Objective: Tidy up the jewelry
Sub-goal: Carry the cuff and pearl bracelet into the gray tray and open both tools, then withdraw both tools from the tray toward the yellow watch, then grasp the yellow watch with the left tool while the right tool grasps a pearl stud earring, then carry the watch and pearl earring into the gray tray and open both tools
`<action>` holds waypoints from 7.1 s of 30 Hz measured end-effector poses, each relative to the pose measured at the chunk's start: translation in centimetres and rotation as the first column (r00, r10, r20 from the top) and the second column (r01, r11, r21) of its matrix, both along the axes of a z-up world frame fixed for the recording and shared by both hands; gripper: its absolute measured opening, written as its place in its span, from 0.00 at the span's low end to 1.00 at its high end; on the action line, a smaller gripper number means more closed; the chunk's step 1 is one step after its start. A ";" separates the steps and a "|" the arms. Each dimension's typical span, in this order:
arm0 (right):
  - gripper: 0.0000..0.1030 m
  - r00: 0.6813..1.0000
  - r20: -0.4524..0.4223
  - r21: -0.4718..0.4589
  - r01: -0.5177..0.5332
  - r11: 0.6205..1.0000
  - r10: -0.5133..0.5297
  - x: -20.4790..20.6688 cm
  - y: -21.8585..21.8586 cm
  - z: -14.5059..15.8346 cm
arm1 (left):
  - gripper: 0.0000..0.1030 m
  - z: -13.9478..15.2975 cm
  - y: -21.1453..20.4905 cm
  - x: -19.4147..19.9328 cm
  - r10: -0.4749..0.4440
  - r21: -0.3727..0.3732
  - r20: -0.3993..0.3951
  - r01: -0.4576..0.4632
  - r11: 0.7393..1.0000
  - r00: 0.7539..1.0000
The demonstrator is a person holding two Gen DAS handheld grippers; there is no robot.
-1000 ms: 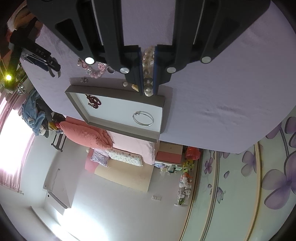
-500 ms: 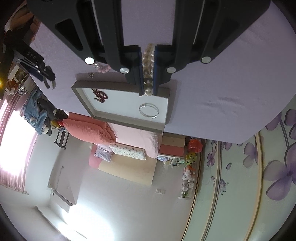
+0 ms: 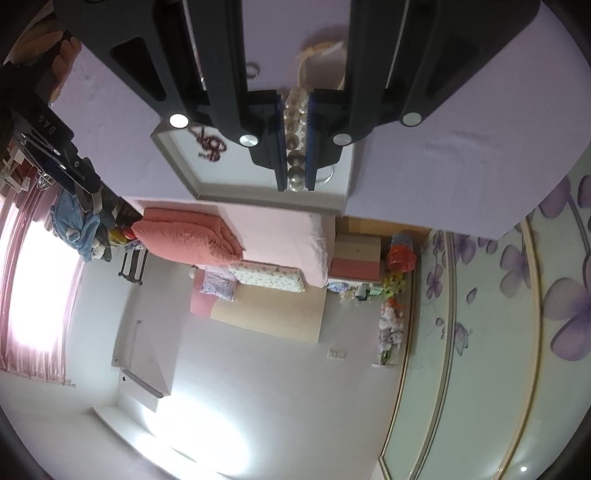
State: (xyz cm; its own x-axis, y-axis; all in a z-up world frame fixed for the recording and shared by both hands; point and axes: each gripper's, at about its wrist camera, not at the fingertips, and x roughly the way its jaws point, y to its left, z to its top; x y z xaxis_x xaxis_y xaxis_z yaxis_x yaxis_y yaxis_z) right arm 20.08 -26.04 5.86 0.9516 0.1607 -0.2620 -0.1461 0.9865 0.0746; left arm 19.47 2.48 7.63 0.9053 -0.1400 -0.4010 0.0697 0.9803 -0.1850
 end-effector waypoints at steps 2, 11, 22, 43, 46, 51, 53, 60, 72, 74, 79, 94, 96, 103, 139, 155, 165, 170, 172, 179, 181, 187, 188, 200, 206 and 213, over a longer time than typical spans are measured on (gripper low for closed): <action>0.65 1.000 0.025 -0.002 -0.005 1.000 0.005 0.6 0.2 0.4 | 0.10 0.5 -0.3 0.9 -0.011 0.003 0.013 0.011 1.000 1.000; 0.65 0.998 0.059 0.028 -0.037 0.999 0.035 4.5 0.5 0.0 | 0.10 0.9 -1.8 5.4 -0.056 0.000 0.030 0.056 0.998 0.998; 0.65 0.998 0.044 0.061 -0.043 0.997 0.040 8.4 1.6 -2.0 | 0.10 -0.5 -2.8 11.4 -0.075 0.008 0.018 0.074 0.997 0.997; 0.76 0.989 -0.139 0.038 -0.048 0.998 0.052 11.8 2.7 -6.0 | 0.10 -7.8 -3.3 16.7 -0.067 -0.001 -0.138 0.067 0.998 0.988; 0.76 0.990 -0.135 0.042 -0.047 0.998 0.052 12.0 2.7 -5.8 | 0.11 -8.0 -3.3 16.7 -0.067 -0.001 -0.139 0.068 0.998 0.988; 0.76 0.990 -0.135 0.056 -0.035 0.998 0.042 12.3 2.3 -5.7 | 0.12 -8.2 -3.0 17.1 -0.066 -0.004 -0.148 0.066 0.998 0.987; 0.76 0.990 -0.132 0.057 -0.033 0.998 0.040 12.2 2.3 -5.6 | 0.12 -8.2 -2.8 17.1 -0.061 -0.006 -0.148 0.061 0.998 0.987; 0.76 0.993 -0.114 0.052 -0.029 0.998 0.035 11.8 2.3 -5.4 | 0.12 -7.6 -2.5 16.1 -0.045 -0.005 -0.125 0.044 0.999 0.991; 0.76 0.995 -0.090 0.042 -0.036 0.998 0.039 9.3 2.6 -4.4 | 0.19 -6.6 -0.5 12.3 -0.006 0.012 -0.119 0.008 1.000 0.993; 0.76 0.995 -0.094 0.035 -0.038 0.999 0.041 8.5 2.7 -4.4 | 0.23 -6.5 -0.2 11.3 -0.003 0.013 -0.119 0.004 1.000 0.993; 0.76 0.991 -0.118 0.031 -0.054 0.998 0.057 5.7 2.6 -4.5 | 0.33 -6.8 0.7 7.3 0.003 0.028 -0.122 0.001 1.000 0.992; 0.76 0.970 -0.230 0.028 -0.080 0.996 0.084 -3.2 2.3 -6.8 | 0.60 -9.6 0.8 -1.0 0.008 0.021 -0.195 -0.004 1.000 0.981; 0.76 0.969 -0.236 0.029 -0.069 0.997 0.074 -3.9 2.3 -7.3 | 0.64 -10.0 0.4 -1.0 0.007 0.030 -0.213 -0.001 1.000 0.977; 0.76 0.963 -0.265 0.060 -0.040 0.997 0.054 -5.0 1.1 -8.7 | 0.72 -11.6 -0.9 1.0 0.045 0.088 -0.295 -0.020 0.996 0.954; 0.36 0.861 -0.508 -0.017 -0.052 0.998 0.036 -1.0 2.2 -11.7 | 0.36 -12.6 2.0 1.2 0.071 0.048 -0.383 -0.057 0.997 0.921; 0.30 0.816 -0.577 -0.056 -0.075 0.996 0.029 1.6 3.1 -12.6 | 0.36 -12.9 1.7 1.4 0.052 0.041 -0.387 -0.039 0.998 0.921; 0.14 0.817 -0.577 -0.088 -0.072 0.994 0.008 2.5 3.3 -12.5 | 0.36 -12.9 1.7 1.5 0.047 0.039 -0.390 -0.034 0.999 0.920; 0.14 0.816 -0.578 -0.080 -0.054 0.995 -0.002 1.9 2.6 -12.4 | 0.36 -12.9 1.7 1.5 0.046 0.039 -0.389 -0.034 0.999 0.920; 0.14 0.816 -0.578 -0.071 -0.040 0.997 -0.008 1.7 2.0 -12.4 | 0.36 -12.9 1.6 1.4 0.044 0.038 -0.387 -0.031 0.999 0.921; 0.14 0.830 -0.558 -0.013 -0.015 1.000 0.005 0.6 0.5 -11.7 | 0.36 -12.5 1.8 0.5 0.034 0.026 -0.377 -0.026 0.999 0.926; 0.14 0.842 -0.539 0.000 -0.019 1.000 0.016 0.1 0.3 -11.1 | 0.36 -12.4 1.8 0.0 0.030 0.019 -0.372 -0.024 1.000 0.928; 0.14 0.855 -0.518 0.009 -0.042 0.999 0.041 -0.5 0.7 -10.4 | 0.36 -12.1 1.9 -1.5 0.020 0.000 -0.367 -0.021 1.000 0.930; 0.14 0.854 -0.518 0.010 -0.045 0.999 0.043 -0.6 0.8 -10.4 | 0.36 -12.1 1.9 -1.6 0.018 -0.002 -0.368 -0.020 1.000 0.930; 0.14 0.865 -0.500 0.014 -0.043 0.999 0.044 -1.1 0.7 -10.0 | 0.36 -11.7 1.6 -2.4 0.008 -0.009 -0.357 -0.012 1.000 0.934; 0.14 0.874 -0.484 0.010 -0.042 0.999 0.041 -1.3 0.6 -9.6 | 0.36 -11.4 1.5 -2.2 0.004 -0.011 -0.354 -0.008 1.000 0.935; 0.14 0.929 -0.369 0.009 -0.033 0.999 0.034 -2.1 0.0 -7.1 | 0.36 -9.5 1.5 -3.0 0.004 -0.022 -0.268 -0.010 1.000 0.963</action>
State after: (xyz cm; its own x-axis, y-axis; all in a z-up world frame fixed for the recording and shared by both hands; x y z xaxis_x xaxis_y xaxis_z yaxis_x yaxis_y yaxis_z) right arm 17.95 -26.03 -1.22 0.7816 0.1923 -0.5934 -0.1408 0.9811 0.1325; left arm 16.48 3.98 -1.89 0.7662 -0.1458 -0.6258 0.0075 0.9759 -0.2182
